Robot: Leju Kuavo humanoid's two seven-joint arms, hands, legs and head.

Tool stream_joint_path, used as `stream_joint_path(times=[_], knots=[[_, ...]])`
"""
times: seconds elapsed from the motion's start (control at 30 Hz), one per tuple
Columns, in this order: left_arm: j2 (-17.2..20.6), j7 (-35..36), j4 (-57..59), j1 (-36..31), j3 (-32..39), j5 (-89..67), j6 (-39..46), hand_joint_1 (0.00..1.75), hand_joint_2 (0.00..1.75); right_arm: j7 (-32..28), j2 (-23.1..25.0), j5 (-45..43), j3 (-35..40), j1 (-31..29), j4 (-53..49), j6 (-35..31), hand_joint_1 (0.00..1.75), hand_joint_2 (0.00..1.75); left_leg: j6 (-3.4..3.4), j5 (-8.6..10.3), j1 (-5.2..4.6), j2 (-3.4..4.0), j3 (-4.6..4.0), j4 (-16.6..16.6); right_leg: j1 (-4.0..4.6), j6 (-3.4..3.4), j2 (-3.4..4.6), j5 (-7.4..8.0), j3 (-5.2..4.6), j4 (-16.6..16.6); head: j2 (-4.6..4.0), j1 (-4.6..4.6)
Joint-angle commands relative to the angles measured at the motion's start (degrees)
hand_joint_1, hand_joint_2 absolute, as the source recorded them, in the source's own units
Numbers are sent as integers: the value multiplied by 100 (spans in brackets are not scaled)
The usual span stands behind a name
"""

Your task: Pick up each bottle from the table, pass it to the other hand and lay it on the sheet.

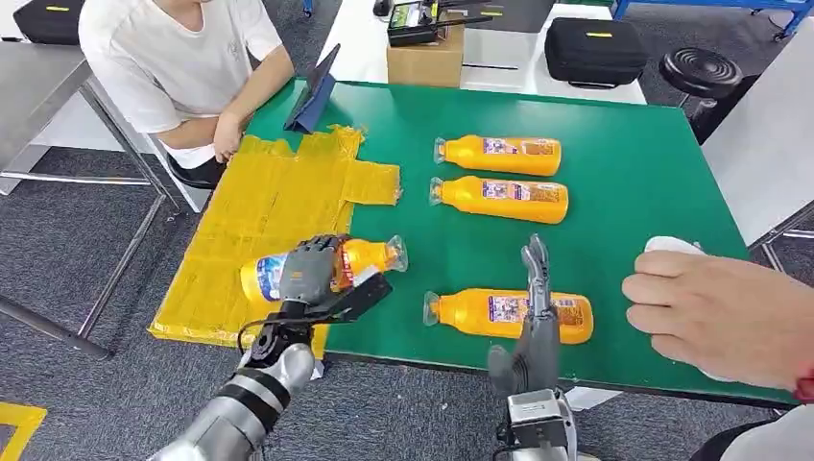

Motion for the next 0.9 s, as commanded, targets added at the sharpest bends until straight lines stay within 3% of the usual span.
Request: stream_joint_path(times=[0.03, 0.13, 0.23, 0.27, 0.3, 0.33, 0.37, 0.4, 0.43, 0.47, 0.5, 0.63, 0.8, 0.9], knots=[[190, 227, 2306, -1369, 76, 70, -223, 175, 175, 3, 234, -121, -16, -354, 1195, 392, 0, 175, -9, -8, 7, 11, 31, -7, 9, -14, 4, -5, 30, -8, 0, 0], [250, 337, 2452, -1436, 135, -27, -236, 175, 175, -2, 289, -154, -91, -409, 1467, 397, 0, 175, -9, -8, 7, 13, 28, -5, 9, -13, 7, -4, 28, -8, 0, 0], [269, 191, 2432, -1403, 222, 53, -318, 154, 175, -10, 301, -200, -176, -409, 1616, 399, 0, 175, -9, -9, 7, 15, 30, -5, 9, -14, 8, -5, 29, -7, 0, 0], [269, 191, 2432, -1403, 222, 53, -318, 124, 175, -10, 301, -200, -176, -409, 1616, 399, 0, 175, -6, -5, 3, 12, 19, -5, 5, -10, 8, -2, 18, -6, 0, 0], [236, -161, 2352, -1360, 383, 333, -626, 21, 175, -28, 308, -259, -231, -387, 1636, 441, 0, 175, -6, -5, 5, 11, 16, -5, 6, -9, 6, -1, 15, -6, 0, 0], [203, -505, 2274, -1316, 608, 712, -930, 0, 175, -45, 292, -277, -235, -381, 1644, 487, 0, 175, -9, -9, 6, 10, 27, -3, 8, -14, 4, -7, 27, -5, 0, 0], [203, -505, 2274, -1316, 608, 712, -930, 0, 175, -45, 292, -277, -235, -381, 1644, 487, 0, 175, -7, -7, 5, 7, 22, -5, 7, -11, 2, -5, 23, -7, 0, 0], [171, -764, 2170, -1262, 780, 1022, -1146, 0, 175, -64, 294, -339, -254, -374, 1663, 561, 0, 0, -5, -5, 4, 9, 14, -3, 5, -9, 6, -2, 15, -5, -2, 0], [112, -1208, 2068, -1215, 1055, 1552, -1579, 0, 175, -89, 293, -406, -254, -379, 1685, 647, 0, 0, -7, -8, 4, 12, 25, -5, 6, -12, 6, -5, 24, -7, 0, -2], [112, -1208, 2068, -1215, 1055, 1552, -1579, 0, 175, -89, 293, -406, -254, -379, 1685, 647, 0, 0, -7, -9, 4, 13, 22, -2, 6, -12, 7, -5, 21, -4, 0, 0], [82, -1780, 1922, -1166, 1380, 2309, -2394, 0, 175, -126, 297, -471, -219, -419, 1760, 755, 0, 0, -4, -4, 3, 5, 14, -4, 5, -8, 2, -3, 16, -6, 0, 0], [78, -2013, 1456, -1028, 1344, 2911, -2693, 0, 175, -219, 319, -446, -183, -472, 1877, 637, 0, 0, -7, -7, 2, 5, 29, -7, 4, -12, 1, -6, 32, -7, 0, 2], [62, -1981, 1105, -917, 1195, 3253, -2555, 0, 175, -235, 307, -448, -184, -455, 1861, 580, 0, 0, -5, -2, 1, 2, 15, -5, 2, -7, -1, -2, 18, -5, 0, 0], [-213, -2524, 86, -476, 1315, 4065, -1381, 0, 175, -235, 233, -197, -164, -399, 1827, 233, 0, 0, -4, -2, 1, -1, 13, -3, 2, -7, -3, -3, 16, -4, 0, 0]])
